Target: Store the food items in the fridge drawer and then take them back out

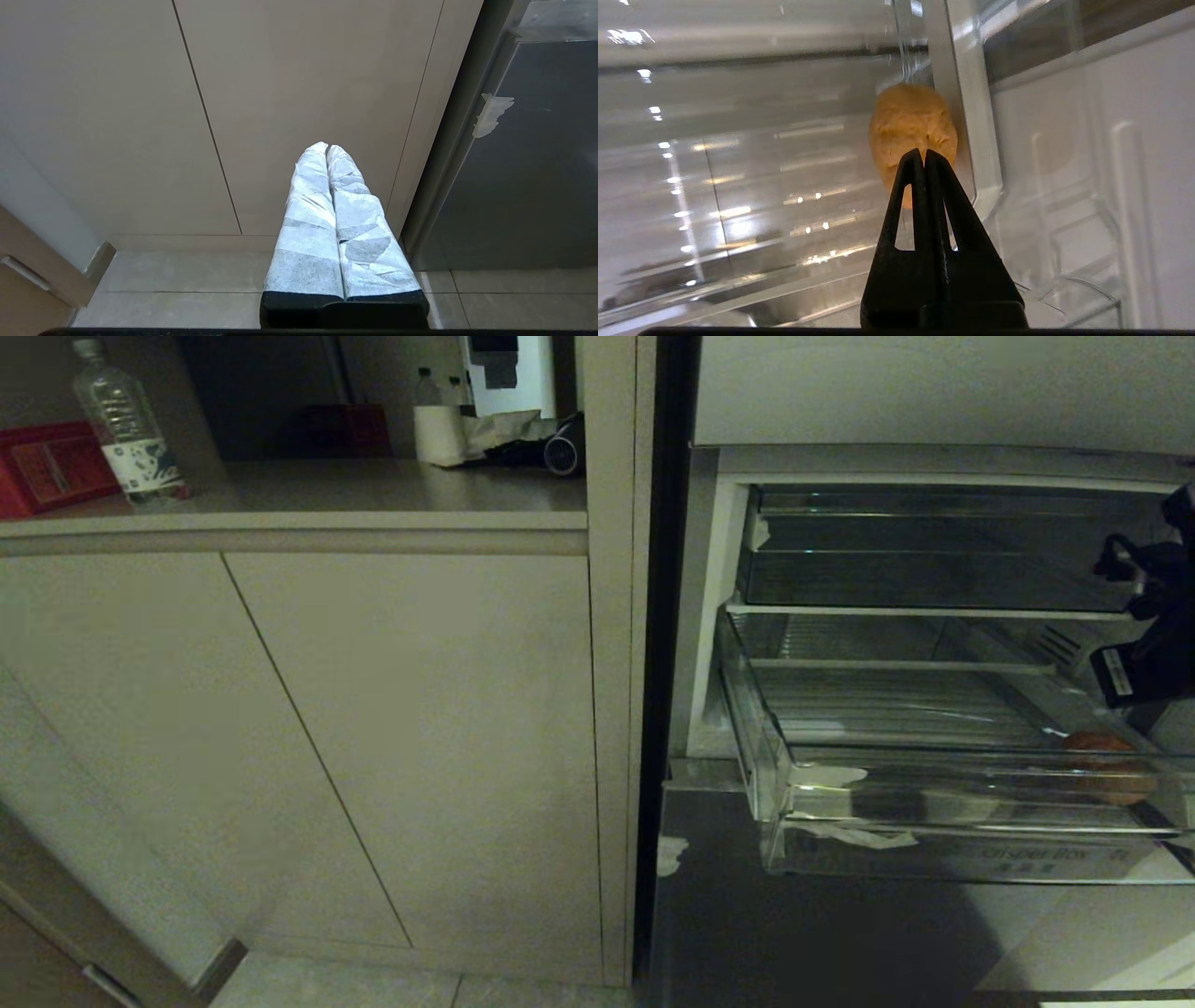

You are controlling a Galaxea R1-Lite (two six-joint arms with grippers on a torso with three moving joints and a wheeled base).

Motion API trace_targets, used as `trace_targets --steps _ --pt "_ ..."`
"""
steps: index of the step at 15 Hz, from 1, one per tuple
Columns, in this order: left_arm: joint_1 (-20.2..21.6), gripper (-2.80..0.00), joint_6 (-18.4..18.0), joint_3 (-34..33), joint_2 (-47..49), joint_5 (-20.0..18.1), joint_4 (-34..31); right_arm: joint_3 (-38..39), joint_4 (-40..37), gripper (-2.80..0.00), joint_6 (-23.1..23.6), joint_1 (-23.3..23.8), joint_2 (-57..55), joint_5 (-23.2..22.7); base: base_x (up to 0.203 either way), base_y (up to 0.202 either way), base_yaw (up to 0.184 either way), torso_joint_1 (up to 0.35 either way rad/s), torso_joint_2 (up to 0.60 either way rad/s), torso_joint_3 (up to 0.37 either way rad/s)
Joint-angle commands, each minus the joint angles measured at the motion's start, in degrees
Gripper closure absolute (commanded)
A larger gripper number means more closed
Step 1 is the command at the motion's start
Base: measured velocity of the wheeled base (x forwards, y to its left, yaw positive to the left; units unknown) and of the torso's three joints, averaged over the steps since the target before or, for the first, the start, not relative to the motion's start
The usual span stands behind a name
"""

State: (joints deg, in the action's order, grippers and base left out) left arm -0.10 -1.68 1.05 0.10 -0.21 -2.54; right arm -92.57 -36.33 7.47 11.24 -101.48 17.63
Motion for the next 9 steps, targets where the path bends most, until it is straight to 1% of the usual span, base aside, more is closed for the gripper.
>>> trace_targets --steps 1,9 --pt "0.01 0.0 -0.05 0.01 0.08 0.03 -0.01 -0.94 -0.67 0.0 0.26 0.19 -1.96 0.13 0.0 0.0 0.0 0.0 0.0 0.0" --pt "0.01 0.0 -0.05 0.01 0.08 0.03 -0.01 -2.15 -0.67 0.0 0.28 1.35 -6.34 0.28 0.0 0.0 0.0 0.0 0.0 0.0"
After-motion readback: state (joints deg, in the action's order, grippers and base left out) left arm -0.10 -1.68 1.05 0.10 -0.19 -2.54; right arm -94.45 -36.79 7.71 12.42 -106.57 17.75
